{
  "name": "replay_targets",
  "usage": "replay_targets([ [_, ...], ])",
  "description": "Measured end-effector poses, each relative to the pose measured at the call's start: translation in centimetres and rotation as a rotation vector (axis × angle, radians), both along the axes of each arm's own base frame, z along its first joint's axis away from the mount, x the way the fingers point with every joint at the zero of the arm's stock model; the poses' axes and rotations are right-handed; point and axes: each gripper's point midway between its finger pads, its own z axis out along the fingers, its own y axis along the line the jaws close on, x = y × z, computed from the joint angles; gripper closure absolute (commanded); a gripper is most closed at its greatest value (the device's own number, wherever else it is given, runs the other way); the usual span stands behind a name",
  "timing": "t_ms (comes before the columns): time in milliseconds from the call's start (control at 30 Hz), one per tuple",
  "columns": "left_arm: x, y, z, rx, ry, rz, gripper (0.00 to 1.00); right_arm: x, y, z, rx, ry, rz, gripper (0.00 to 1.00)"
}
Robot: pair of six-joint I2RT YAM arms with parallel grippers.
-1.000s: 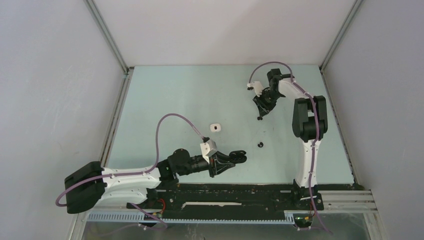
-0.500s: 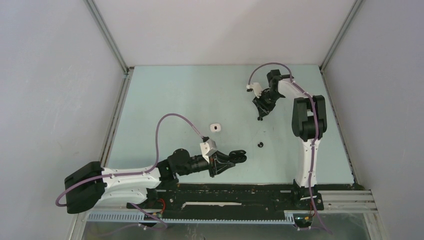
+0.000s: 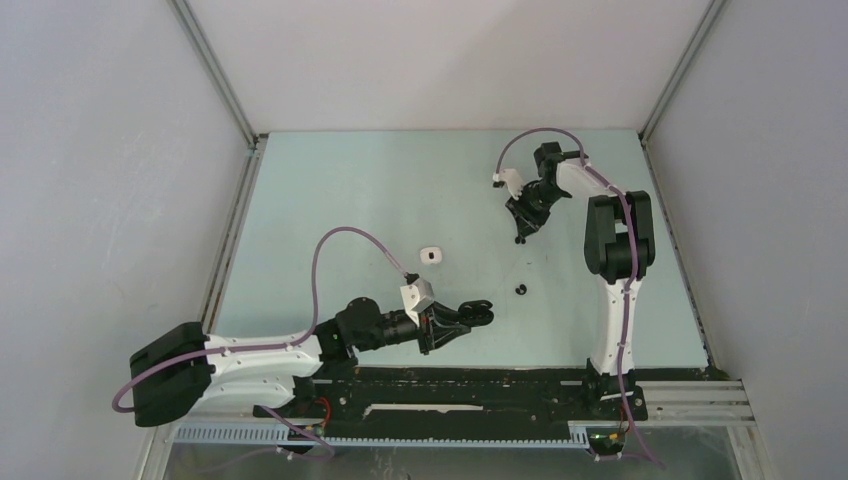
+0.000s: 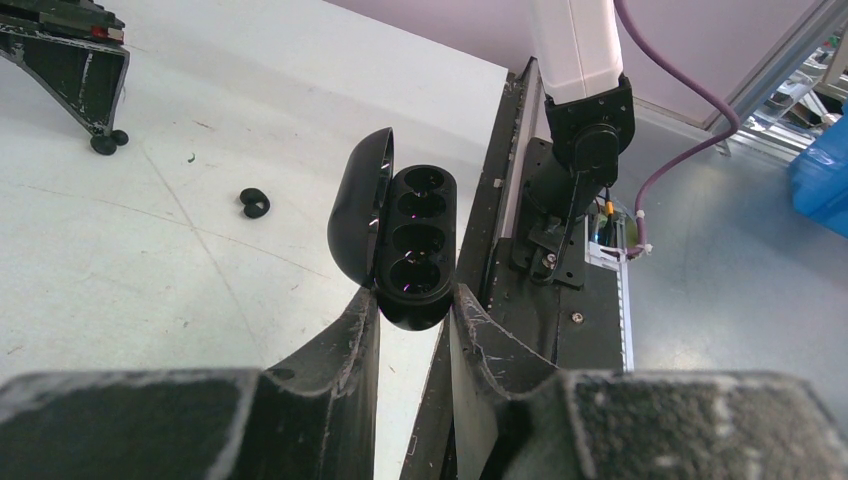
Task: Insert the wireless bluetooth earbuds into the charging case
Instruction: Pick up the earbud from the center of the board.
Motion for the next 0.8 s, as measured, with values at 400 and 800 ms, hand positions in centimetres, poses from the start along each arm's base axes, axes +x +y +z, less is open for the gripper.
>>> replay_targets([
  [400, 0.0, 0.0, 0.0, 0.001, 0.001, 0.000, 1.00, -2.9, 0.4, 0.6, 0.045, 0.052, 0.037, 0.93],
  [800, 0.0, -0.1, -0.6, 0.016, 0.014, -0.001, 1.00, -7.1, 0.3, 1.3, 0.086, 0.131, 0.026, 1.00],
])
